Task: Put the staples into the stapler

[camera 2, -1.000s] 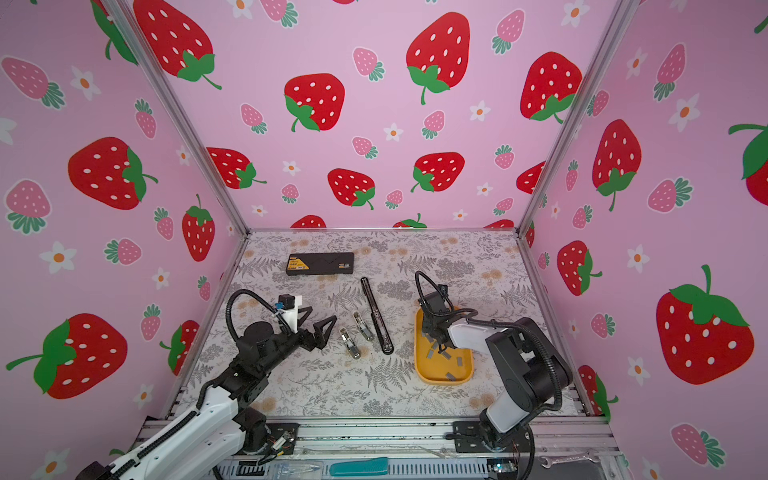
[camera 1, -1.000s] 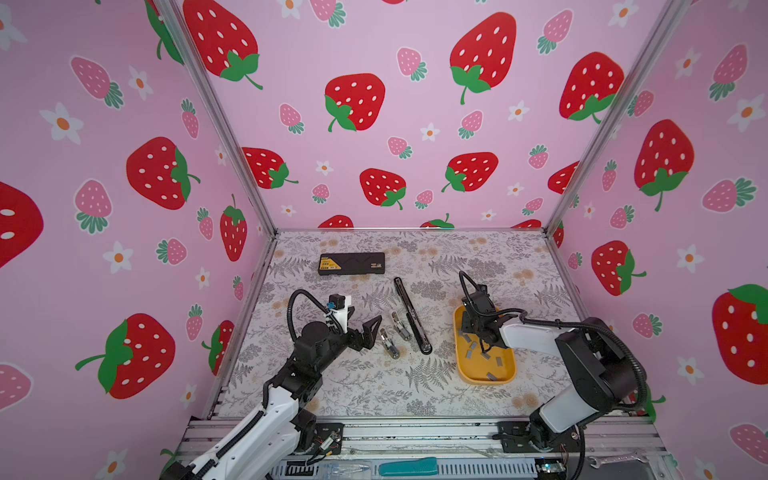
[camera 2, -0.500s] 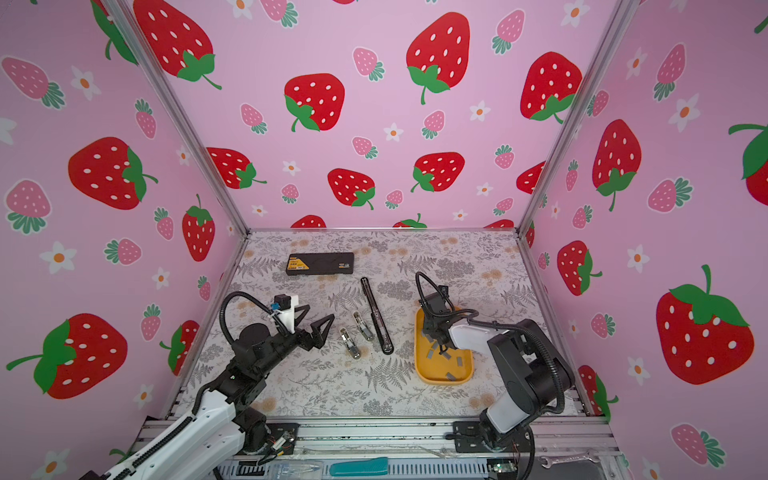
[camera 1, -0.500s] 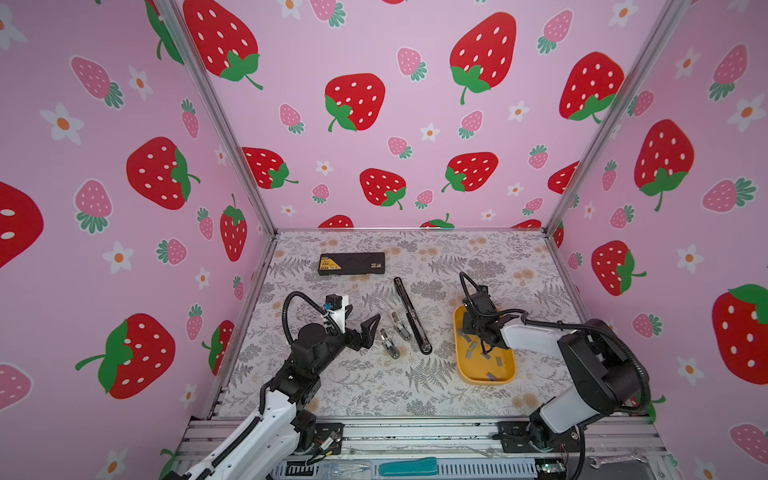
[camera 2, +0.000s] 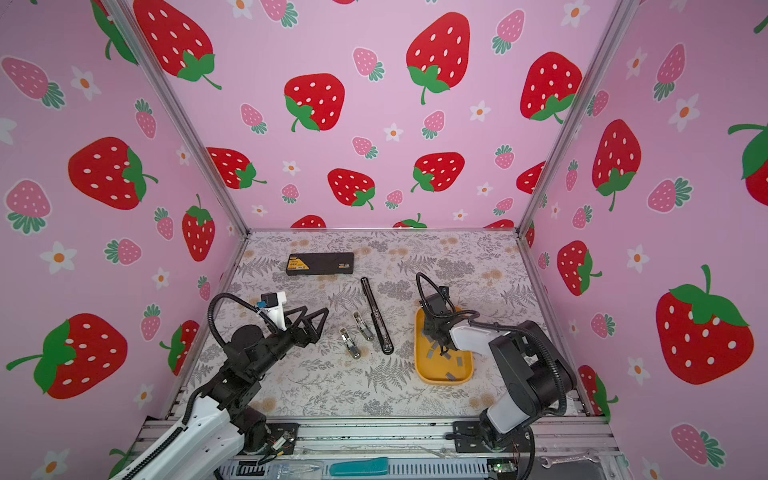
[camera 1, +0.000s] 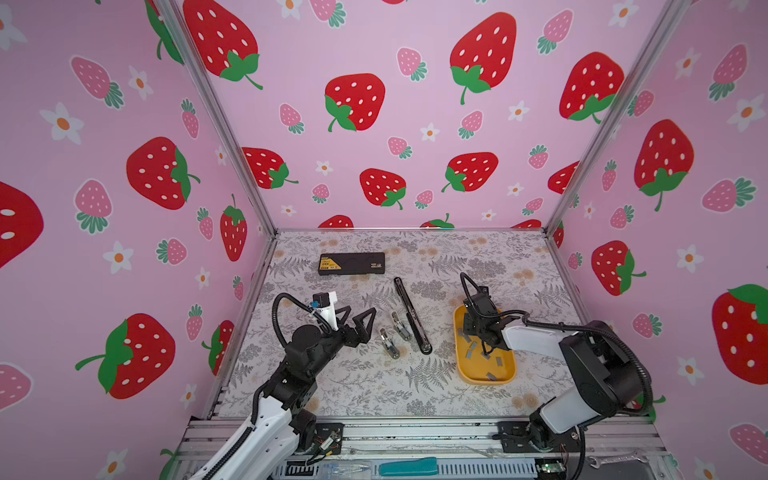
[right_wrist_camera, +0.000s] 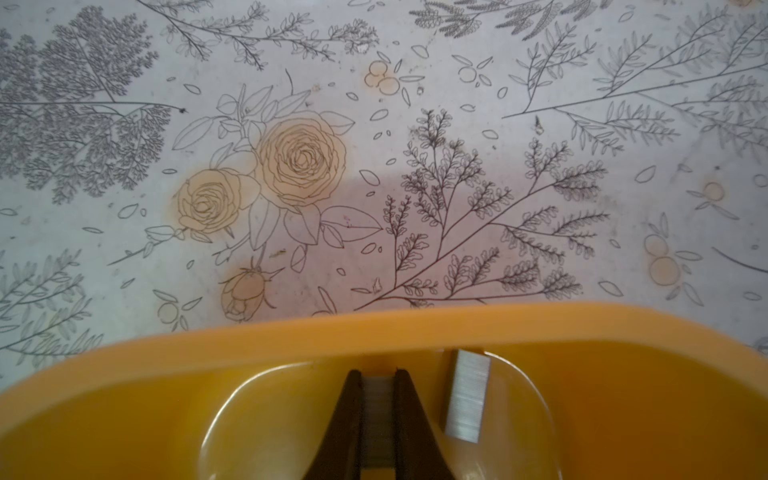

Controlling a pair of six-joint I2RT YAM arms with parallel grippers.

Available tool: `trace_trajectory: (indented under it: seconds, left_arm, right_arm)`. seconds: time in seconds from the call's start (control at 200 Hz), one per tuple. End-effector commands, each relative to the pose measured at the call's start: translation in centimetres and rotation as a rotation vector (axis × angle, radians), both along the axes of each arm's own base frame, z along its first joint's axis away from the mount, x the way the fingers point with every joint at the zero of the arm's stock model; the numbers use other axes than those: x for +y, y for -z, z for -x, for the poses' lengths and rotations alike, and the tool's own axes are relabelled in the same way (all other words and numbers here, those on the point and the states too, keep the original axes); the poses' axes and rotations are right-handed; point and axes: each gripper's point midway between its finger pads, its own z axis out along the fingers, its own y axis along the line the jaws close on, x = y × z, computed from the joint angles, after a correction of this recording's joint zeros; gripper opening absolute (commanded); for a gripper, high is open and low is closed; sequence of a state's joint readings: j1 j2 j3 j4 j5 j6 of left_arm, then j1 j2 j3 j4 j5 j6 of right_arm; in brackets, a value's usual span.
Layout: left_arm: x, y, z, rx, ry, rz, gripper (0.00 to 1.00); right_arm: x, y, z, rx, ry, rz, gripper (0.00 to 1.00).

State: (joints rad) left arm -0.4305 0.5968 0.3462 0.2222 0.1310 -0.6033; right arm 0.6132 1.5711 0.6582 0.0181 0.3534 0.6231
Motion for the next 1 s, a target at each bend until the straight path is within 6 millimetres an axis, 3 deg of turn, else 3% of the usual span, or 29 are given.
trace_trajectory:
  seconds: [0.0, 0.44, 0.77, 0.92, 0.995]
  left_arm:
    - [0.3, -3.5, 0.3, 0.061, -0.033, 0.164, 0.99]
    - [1.4, -4.6, 0.8, 0.095, -0.089, 0.237, 0.99]
    - [1.2, -3.0, -0.1, 0.157, -0.118, 0.248, 0.99]
    - [1.0, -3.4, 0.6, 0.131, -0.128, 0.183, 0.99]
    - [1.9, -2.2, 0.1, 0.131, -0.201, 0.133, 0.99]
  right_arm:
    - [0.2, 0.7, 1.5, 0.06, -0.041, -0.001, 0.09]
    - [0.5, -2.7, 1.1, -0.044, -0.052, -0.065, 0.08]
    - [0.4, -3.2, 1.4, -0.059, -0.063, -0.075, 0.06]
    - [0.3, -4.6, 1.7, -0.09, -0.061, -0.104, 0.05]
    - [0.4, -5.6, 2.0, -0.113, -0.068, -0.139, 0.05]
